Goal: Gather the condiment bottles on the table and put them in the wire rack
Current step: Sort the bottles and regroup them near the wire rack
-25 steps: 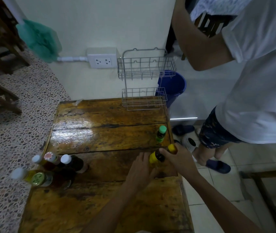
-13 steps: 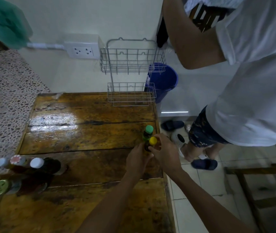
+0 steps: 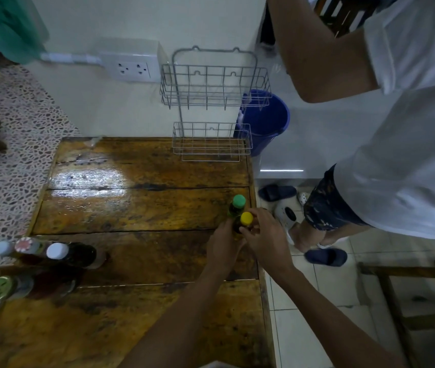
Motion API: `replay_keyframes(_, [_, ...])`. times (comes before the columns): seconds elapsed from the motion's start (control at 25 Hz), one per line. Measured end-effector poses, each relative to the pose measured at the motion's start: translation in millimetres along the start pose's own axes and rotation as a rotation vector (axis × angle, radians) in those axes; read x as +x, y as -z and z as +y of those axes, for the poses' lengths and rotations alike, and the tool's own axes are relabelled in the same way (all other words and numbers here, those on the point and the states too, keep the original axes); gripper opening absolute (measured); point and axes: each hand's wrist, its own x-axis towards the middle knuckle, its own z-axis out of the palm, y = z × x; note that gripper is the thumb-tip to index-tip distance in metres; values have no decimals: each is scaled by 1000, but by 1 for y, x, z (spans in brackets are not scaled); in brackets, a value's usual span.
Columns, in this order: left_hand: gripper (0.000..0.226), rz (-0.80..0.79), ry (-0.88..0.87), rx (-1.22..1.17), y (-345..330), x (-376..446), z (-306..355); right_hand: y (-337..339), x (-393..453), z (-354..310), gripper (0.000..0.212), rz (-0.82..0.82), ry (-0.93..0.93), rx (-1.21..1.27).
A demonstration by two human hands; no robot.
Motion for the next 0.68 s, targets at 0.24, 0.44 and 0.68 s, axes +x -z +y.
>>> replay_keyframes(0.24, [59, -78, -32, -10, 19, -11, -17, 13, -5, -13, 53, -33, -36, -62])
replay_keyframes(0.44, [63, 1, 80, -1, 72, -51, -70, 15, -13, -80, 44, 100, 186, -166])
replay_keyframes(0.68, [54, 240, 320, -76, 154, -107, -148, -73, -21, -198, 34, -80, 517, -97])
